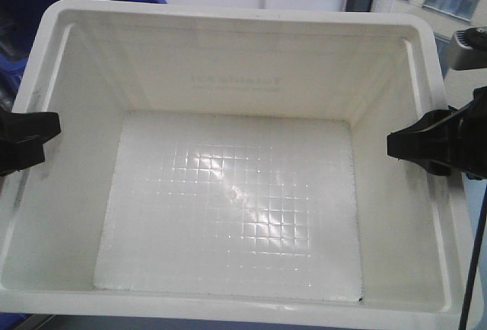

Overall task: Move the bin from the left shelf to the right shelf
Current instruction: 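Carry the white tote in both grippers toward the other blue-bin shelf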

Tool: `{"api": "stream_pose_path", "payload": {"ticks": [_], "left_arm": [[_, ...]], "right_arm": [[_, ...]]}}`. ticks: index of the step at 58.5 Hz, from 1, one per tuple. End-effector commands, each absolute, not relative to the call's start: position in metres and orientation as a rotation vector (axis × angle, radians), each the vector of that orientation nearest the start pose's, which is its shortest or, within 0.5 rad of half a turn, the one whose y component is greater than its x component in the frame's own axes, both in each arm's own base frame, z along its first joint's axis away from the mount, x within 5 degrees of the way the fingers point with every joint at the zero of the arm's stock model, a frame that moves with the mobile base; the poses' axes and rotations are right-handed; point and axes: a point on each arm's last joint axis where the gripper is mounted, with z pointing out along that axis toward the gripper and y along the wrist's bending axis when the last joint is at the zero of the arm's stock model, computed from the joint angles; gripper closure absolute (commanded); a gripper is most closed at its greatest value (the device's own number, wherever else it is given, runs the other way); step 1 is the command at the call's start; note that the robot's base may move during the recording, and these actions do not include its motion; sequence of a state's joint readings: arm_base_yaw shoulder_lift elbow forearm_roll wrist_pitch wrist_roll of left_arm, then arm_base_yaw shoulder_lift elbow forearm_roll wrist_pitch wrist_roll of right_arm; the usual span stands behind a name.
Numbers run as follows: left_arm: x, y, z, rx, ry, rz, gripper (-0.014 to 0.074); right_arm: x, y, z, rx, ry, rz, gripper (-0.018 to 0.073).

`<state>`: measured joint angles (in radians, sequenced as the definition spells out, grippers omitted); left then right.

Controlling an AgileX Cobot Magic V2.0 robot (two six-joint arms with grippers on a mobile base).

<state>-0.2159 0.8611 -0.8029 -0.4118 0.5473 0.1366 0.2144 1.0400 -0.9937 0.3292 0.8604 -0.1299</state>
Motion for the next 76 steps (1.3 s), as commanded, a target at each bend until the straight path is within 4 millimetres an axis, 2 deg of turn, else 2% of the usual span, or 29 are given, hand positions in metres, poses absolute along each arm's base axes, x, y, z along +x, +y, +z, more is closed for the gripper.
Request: {"api": "stream_pose_path", "payload": {"ticks": [1, 76], "left_arm": [[0.1659, -0.0571, 0.3775, 0.085, 1.905, -0.537, 0.0603], [0.1659, -0.0571, 0.3775, 0.085, 1.905, -0.537, 0.0603]], "right_arm": [[0.1921, 0.0692, 0.3830, -0.242, 2.177, 0.521, 0.0564], [0.1921, 0.0692, 0.3830, -0.242, 2.177, 0.521, 0.0564]]}}
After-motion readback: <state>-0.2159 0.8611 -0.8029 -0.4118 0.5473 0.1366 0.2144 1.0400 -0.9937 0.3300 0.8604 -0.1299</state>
